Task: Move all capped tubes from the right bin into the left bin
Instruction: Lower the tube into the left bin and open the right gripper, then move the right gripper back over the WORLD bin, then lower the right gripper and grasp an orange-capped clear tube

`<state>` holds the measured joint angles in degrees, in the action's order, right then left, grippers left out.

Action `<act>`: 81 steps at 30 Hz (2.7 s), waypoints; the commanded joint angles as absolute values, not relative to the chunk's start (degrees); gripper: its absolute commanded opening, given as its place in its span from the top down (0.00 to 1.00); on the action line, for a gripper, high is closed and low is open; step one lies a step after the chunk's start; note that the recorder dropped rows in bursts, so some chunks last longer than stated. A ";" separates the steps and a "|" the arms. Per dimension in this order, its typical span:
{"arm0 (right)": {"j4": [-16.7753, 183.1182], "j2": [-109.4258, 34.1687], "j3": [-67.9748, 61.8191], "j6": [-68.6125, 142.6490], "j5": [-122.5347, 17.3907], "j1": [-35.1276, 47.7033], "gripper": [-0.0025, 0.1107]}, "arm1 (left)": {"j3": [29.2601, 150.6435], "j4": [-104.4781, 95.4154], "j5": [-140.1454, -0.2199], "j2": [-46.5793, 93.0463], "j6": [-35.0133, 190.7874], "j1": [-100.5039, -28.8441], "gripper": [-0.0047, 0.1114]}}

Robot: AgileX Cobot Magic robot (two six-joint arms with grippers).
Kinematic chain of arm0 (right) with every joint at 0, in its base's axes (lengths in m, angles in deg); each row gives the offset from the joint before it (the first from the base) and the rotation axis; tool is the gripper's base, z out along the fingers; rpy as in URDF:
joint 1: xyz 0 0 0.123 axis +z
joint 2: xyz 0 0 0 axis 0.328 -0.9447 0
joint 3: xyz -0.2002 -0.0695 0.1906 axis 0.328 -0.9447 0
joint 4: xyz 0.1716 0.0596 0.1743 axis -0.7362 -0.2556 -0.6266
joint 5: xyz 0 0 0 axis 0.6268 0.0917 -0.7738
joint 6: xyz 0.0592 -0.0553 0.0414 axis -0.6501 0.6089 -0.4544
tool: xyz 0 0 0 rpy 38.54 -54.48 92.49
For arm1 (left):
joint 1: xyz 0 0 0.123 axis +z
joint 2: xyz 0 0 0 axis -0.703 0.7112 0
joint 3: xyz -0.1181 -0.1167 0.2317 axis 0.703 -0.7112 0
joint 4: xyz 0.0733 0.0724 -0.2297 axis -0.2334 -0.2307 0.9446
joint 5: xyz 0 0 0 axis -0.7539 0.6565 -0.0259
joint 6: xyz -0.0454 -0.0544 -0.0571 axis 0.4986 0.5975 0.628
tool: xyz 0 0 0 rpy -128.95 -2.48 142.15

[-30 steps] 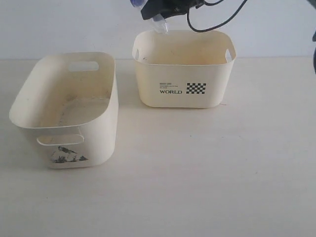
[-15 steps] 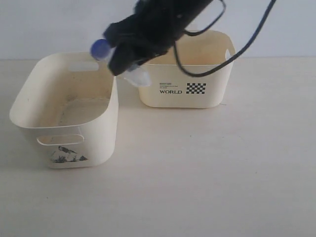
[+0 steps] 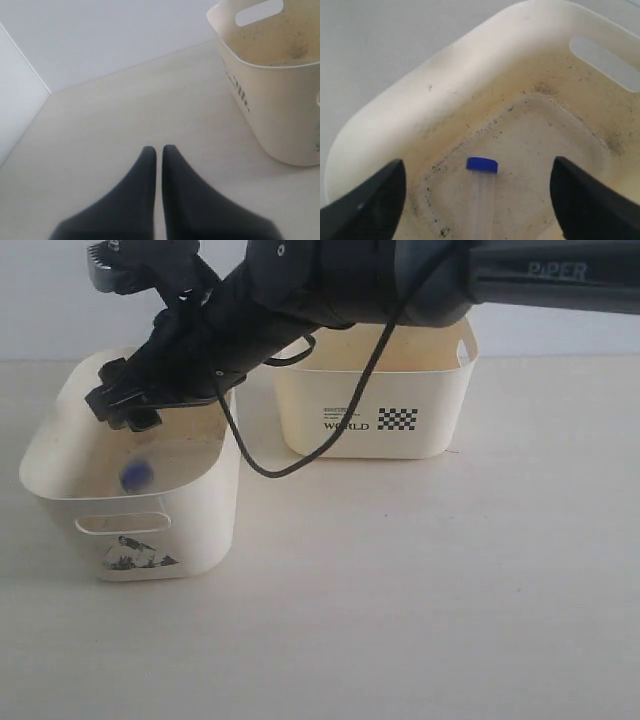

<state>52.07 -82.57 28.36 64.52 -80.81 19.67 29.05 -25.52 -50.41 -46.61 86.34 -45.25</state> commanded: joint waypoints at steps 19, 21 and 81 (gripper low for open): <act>59.00 -63.66 14.68 54.91 -90.74 -17.21 0.98 | 29.26 -25.61 -50.51 -46.58 86.89 -45.23 0.92; 58.35 -67.29 20.03 56.45 -93.49 -17.35 0.98 | 29.26 -25.61 -50.51 -46.58 86.89 -45.23 0.92; 90.75 -107.58 65.33 24.69 -106.91 -2.48 0.58 | 29.26 -25.61 -50.51 -46.58 86.89 -45.23 0.92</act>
